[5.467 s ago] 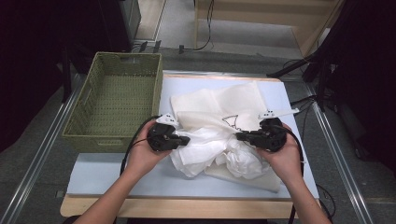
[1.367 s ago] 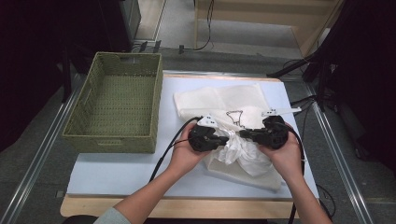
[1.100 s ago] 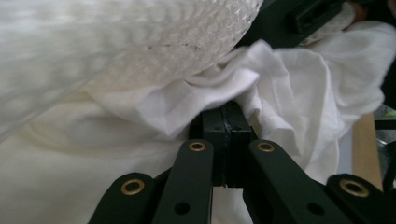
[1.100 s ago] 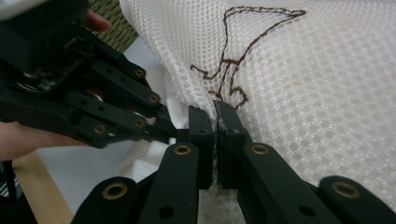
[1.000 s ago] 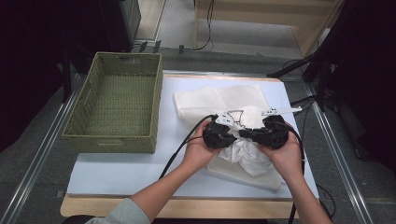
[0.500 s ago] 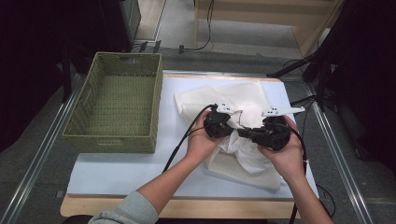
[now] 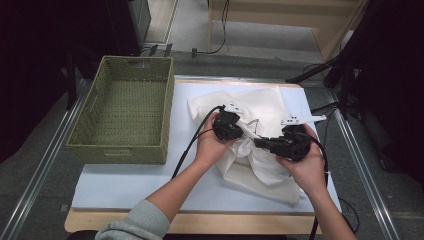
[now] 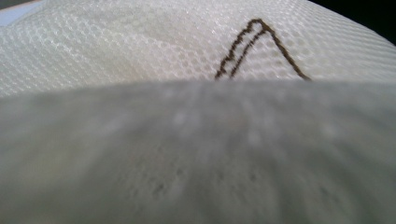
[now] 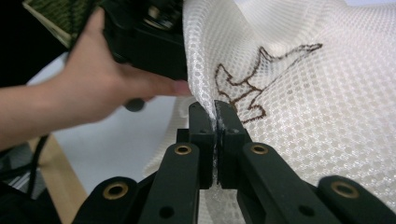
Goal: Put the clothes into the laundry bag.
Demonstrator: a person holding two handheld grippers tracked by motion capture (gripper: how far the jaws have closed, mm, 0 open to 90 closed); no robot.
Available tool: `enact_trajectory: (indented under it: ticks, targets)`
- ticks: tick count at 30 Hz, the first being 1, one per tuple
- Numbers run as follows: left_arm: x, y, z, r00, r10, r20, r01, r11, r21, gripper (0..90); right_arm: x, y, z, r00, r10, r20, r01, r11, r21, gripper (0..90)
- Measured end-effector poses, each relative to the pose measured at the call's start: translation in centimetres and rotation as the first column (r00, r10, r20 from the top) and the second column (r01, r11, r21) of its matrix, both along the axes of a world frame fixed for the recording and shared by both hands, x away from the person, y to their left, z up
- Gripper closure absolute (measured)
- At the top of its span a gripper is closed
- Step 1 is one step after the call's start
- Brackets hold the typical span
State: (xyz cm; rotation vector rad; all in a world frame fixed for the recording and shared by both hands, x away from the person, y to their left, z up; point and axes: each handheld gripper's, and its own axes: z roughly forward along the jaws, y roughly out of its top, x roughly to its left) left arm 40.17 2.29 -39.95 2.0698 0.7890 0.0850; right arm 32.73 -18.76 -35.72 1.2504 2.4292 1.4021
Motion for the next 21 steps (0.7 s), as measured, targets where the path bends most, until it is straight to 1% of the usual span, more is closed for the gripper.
enact_trajectory:
  ticks: [1, 3, 5, 6, 7, 8, 9, 11, 13, 15, 16, 17, 18, 20, 21]
  targets:
    - [-0.1, 0.2, 0.2, 1.0, -0.006, -0.004, 0.006, 1.0, 0.008, 90.0, 0.1, -0.1, -0.1, 1.0, -0.003, 0.006, 0.003, 1.0, -0.001, 88.2]
    - [-0.4, 0.5, 0.6, 0.9997, -0.019, -0.016, 0.019, 0.9998, 0.006, 90.0, 0.3, -0.4, -0.4, 0.9999, -0.015, 0.005, 0.015, 1.0, -0.007, 88.1]
    - [-0.9, 0.8, 0.9, 0.9993, -0.036, -0.007, 0.036, 0.999, 0.027, 90.0, 0.5, -0.7, -0.7, 0.9998, -0.018, -0.003, 0.018, 1.0, -0.013, 88.1]
    - [-1.1, 0.9, 0.9, 0.9991, -0.042, -0.006, 0.042, 0.9988, 0.025, 90.0, 0.6, -0.8, -0.8, 0.9997, -0.023, -0.012, 0.023, 1.0, -0.017, 88.1]
    - [-1.2, 1.1, 1.0, 0.9987, -0.05, -0.006, 0.05, 0.9982, 0.032, 90.0, 0.6, -0.9, -0.9, 0.9996, -0.024, -0.013, 0.024, 0.999, -0.022, 88.1]
    - [-1.4, 1.3, 1.1, 0.9983, -0.057, -0.014, 0.057, 0.998, 0.027, 90.0, 0.7, -1.0, -0.9, 0.9996, -0.026, -0.012, 0.025, 0.999, -0.023, 88.1]
    - [-1.6, 1.4, 1.1, 0.9982, -0.059, -0.012, 0.059, 0.9978, 0.028, 90.0, 0.7, -1.1, -1.0, 0.9994, -0.027, -0.021, 0.027, 0.999, -0.02, 88.1]
    - [-2.0, 2.0, 1.3, 0.9973, -0.072, -0.016, 0.072, 0.997, 0.027, 90.0, 0.8, -1.1, -1.2, 0.9993, -0.028, -0.025, 0.028, 0.999, -0.025, 88.1]
    - [-2.4, 2.5, 1.5, 0.9966, -0.082, -0.01, 0.082, 0.9962, 0.028, 90.0, 0.8, -1.1, -1.2, 0.9991, -0.031, -0.028, 0.03, 0.999, -0.027, 88.0]
    - [-2.8, 3.2, 1.6, 0.9967, -0.081, -0.011, 0.081, 0.9961, 0.036, 90.0, 0.9, -1.2, -1.3, 0.9993, -0.027, -0.027, 0.027, 0.999, -0.029, 87.8]
    - [-3.0, 3.5, 1.6, 0.9969, -0.079, -0.01, 0.079, 0.9964, 0.033, 90.0, 0.9, -1.2, -1.3, 0.9991, -0.03, -0.03, 0.03, 0.999, -0.022, 87.6]
    - [-3.2, 4.0, 1.6, 0.997, -0.077, -0.009, 0.078, 0.9959, 0.046, 90.0, 0.9, -1.2, -1.4, 0.999, -0.033, -0.032, 0.032, 0.999, -0.018, 87.6]
    - [-3.2, 4.4, 1.4, 0.997, -0.076, -0.013, 0.076, 0.9963, 0.04, 90.0, 1.0, -1.3, -1.4, 0.9984, -0.04, -0.041, 0.04, 0.999, -0.01, 87.6]
    - [-3.4, 5.1, 1.2, 0.9978, -0.064, -0.017, 0.065, 0.9968, 0.046, 90.0, 1.0, -1.4, -1.5, 0.9987, -0.038, -0.035, 0.038, 0.999, -0.007, 87.6]
    - [-3.5, 5.5, 1.1, 0.9981, -0.058, -0.022, 0.059, 0.9975, 0.039, 90.0, 1.0, -1.5, -1.5, 0.9987, -0.037, -0.034, 0.037, 0.999, -0.006, 87.6]
